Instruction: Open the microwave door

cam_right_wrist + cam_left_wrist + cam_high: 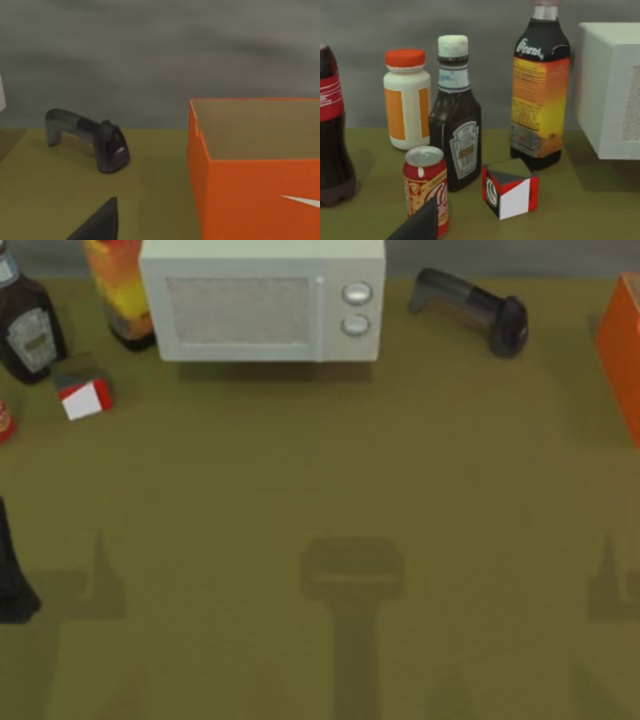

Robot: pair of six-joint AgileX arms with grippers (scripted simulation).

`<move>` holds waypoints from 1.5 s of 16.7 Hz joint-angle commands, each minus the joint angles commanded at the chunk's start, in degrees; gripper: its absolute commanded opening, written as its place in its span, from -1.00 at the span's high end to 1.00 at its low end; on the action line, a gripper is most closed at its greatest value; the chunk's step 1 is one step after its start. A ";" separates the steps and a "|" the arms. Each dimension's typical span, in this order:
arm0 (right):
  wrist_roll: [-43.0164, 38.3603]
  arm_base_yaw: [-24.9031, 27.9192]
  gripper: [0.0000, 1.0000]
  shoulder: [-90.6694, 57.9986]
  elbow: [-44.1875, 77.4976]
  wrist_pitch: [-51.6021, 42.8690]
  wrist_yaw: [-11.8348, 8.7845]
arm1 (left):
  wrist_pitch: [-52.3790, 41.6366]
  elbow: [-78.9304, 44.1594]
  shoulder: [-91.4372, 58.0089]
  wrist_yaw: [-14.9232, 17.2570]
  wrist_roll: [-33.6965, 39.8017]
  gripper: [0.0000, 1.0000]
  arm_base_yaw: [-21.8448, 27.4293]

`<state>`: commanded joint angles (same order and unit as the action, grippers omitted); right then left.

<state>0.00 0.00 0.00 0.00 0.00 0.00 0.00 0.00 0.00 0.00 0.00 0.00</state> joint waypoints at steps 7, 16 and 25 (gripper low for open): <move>0.00 0.00 -1.00 0.00 0.00 0.00 0.00 | 0.31 -8.39 -9.00 -3.66 2.21 -1.00 4.30; 0.00 0.00 -1.00 0.00 0.00 0.00 0.00 | -0.86 -41.57 -57.02 -19.55 10.40 -1.00 21.63; 0.00 0.00 -1.00 0.00 0.00 0.00 0.00 | -1.58 -72.13 -102.27 -33.85 18.08 -1.00 37.59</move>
<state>0.00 0.00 0.00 0.00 0.00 0.00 -1.58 -72.13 -102.27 -33.85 18.08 37.59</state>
